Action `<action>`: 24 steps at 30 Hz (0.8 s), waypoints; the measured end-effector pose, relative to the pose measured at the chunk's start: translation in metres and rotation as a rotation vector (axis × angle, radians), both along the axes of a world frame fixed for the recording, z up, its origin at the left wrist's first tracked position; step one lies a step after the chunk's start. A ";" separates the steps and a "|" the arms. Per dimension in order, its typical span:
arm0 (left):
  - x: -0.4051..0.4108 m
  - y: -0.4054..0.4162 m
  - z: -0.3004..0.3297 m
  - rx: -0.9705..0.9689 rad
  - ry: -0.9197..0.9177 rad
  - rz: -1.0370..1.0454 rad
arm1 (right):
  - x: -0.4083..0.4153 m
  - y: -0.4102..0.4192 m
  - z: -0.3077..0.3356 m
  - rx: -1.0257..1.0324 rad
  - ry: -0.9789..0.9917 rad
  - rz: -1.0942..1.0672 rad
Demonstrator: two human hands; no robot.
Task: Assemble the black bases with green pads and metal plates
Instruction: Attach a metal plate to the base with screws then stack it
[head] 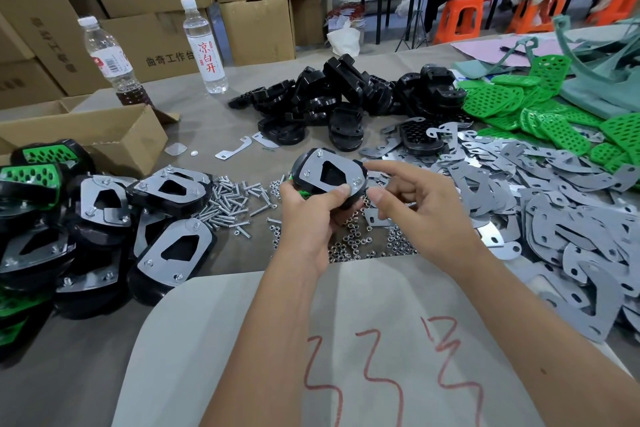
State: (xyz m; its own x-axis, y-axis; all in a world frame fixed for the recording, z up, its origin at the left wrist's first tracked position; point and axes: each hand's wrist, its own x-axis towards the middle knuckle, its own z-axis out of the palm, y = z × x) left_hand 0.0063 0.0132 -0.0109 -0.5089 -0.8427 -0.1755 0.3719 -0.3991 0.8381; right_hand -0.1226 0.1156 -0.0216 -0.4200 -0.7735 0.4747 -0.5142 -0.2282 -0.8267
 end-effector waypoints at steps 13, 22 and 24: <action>-0.002 0.001 -0.001 0.001 -0.048 0.029 | 0.005 0.004 0.008 0.020 -0.072 0.040; 0.000 -0.001 -0.005 -0.024 -0.093 0.055 | 0.002 0.003 0.002 -0.025 -0.066 0.009; 0.000 0.001 -0.005 -0.091 -0.117 0.021 | 0.002 -0.002 0.000 0.002 -0.019 0.016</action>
